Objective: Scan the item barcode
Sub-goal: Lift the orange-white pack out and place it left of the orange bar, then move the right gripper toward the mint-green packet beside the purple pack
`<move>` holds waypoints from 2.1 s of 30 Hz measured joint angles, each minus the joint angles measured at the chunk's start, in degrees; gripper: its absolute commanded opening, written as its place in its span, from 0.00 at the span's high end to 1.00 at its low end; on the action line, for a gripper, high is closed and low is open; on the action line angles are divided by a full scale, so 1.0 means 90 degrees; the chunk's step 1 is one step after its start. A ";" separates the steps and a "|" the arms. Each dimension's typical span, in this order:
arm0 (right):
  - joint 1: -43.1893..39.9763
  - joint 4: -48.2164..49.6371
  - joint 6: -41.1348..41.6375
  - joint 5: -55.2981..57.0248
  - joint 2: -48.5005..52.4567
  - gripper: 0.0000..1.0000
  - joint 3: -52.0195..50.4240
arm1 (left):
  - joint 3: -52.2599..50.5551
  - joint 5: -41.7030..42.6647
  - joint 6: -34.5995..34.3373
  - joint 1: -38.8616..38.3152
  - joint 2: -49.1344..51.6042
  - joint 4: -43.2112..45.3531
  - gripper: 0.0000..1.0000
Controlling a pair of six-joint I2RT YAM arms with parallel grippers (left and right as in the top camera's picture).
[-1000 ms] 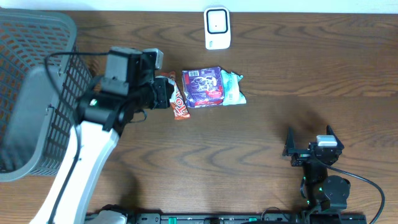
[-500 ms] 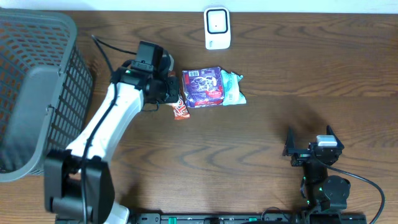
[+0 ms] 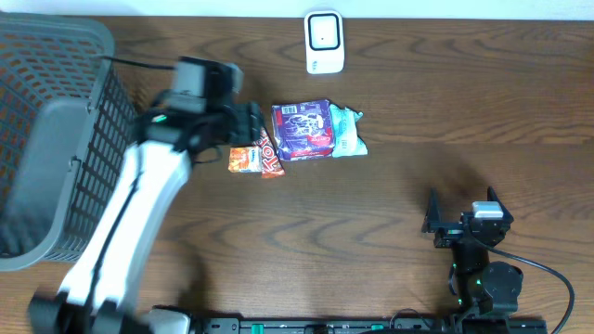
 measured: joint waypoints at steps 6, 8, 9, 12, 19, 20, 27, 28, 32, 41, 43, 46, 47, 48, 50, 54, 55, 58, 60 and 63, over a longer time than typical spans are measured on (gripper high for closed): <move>0.0000 0.0002 0.0000 0.0000 0.0000 0.01 0.0000 | 0.0182 -0.0466 -0.0172 0.1032 -0.1467 -0.0678 0.10; 0.0000 0.0002 0.0000 0.0000 0.0000 0.01 0.0000 | 0.0182 -0.0546 -0.0219 0.1457 -0.1826 -0.0952 0.02; 0.0000 0.0002 0.0000 0.0000 0.0000 0.01 0.0000 | 0.0182 -0.0583 -0.0223 0.1683 -0.1989 -0.1095 0.02; 0.0000 0.0002 0.0000 0.0000 0.0000 0.01 0.0000 | 0.0182 -0.0670 -0.0265 0.2222 -0.2402 -0.1593 0.02; 0.0000 0.0002 0.0000 0.0000 0.0000 0.01 0.0000 | 0.0182 -0.0680 -0.0262 0.2492 -0.2783 -0.2545 0.02; 0.0000 0.0002 0.0000 0.0000 0.0000 0.01 0.0000 | 0.0182 -0.0680 -0.0262 0.2494 -0.2771 -0.2688 0.02; 0.0000 0.0002 0.0000 0.0000 0.0000 0.01 0.0000 | 0.0182 -0.0682 -0.0262 0.2497 -0.2698 -0.2912 0.02; 0.0000 0.0002 0.0000 0.0000 0.0000 0.01 0.0000 | 0.0182 -0.0682 -0.0262 0.2497 -0.2696 -0.2917 0.02; 0.0000 0.0002 0.0000 0.0000 0.0000 0.01 0.0000 | 0.0182 -0.0680 -0.0262 0.2497 -0.2696 -0.2917 0.02; 0.0000 0.0233 0.0027 -0.0027 0.0002 0.01 -0.0015 | 0.0182 -0.0680 -0.0262 0.2497 -0.2691 -0.2917 0.02; 0.0000 0.0653 0.0172 -0.0153 0.0002 0.01 -0.0015 | 0.0182 -0.0680 -0.0262 0.2497 -0.2691 -0.2917 0.02; 0.0000 0.0835 0.0376 -0.0321 -0.0002 0.01 -0.0015 | 0.0182 -0.0680 -0.0262 0.2497 -0.2686 -0.2919 0.02; 0.0000 0.0763 0.0425 -0.0355 -0.0002 0.01 -0.0015 | 0.0182 -0.0680 -0.0262 0.2497 -0.2686 -0.2919 0.02; 0.0000 0.0634 0.0471 -0.0389 -0.0002 0.01 -0.0015 | 0.0182 -0.0680 -0.0262 0.2497 -0.2686 -0.2919 0.02; 0.0000 0.0600 0.0529 -0.0432 0.0007 0.01 -0.0017 | 0.0182 -0.0678 -0.0262 0.2497 -0.2686 -0.2922 0.02; 0.0000 0.1326 0.1348 -0.1090 -0.0002 0.01 -0.0015 | 0.0182 -0.0670 -0.0262 0.2497 -0.2684 -0.2926 0.02; 0.0000 0.1362 0.1749 -0.1520 -0.0002 0.01 -0.0015 | 0.0182 -0.0668 -0.0262 0.2497 -0.2684 -0.2926 0.02; 0.0000 0.1447 0.2977 -0.2691 0.0000 0.01 -0.0017 | 0.0182 -0.0668 -0.0262 0.2497 -0.2684 -0.2926 0.02; 0.0000 0.1872 0.3939 -0.3191 0.0005 0.01 -0.0019 | 0.0182 -0.0665 -0.0262 0.2497 -0.2684 -0.2929 0.02; 0.0000 0.3487 0.4952 -0.3555 0.0027 0.01 -0.0024 | 0.0182 -0.0668 -0.0262 0.2501 -0.2681 -0.2929 0.02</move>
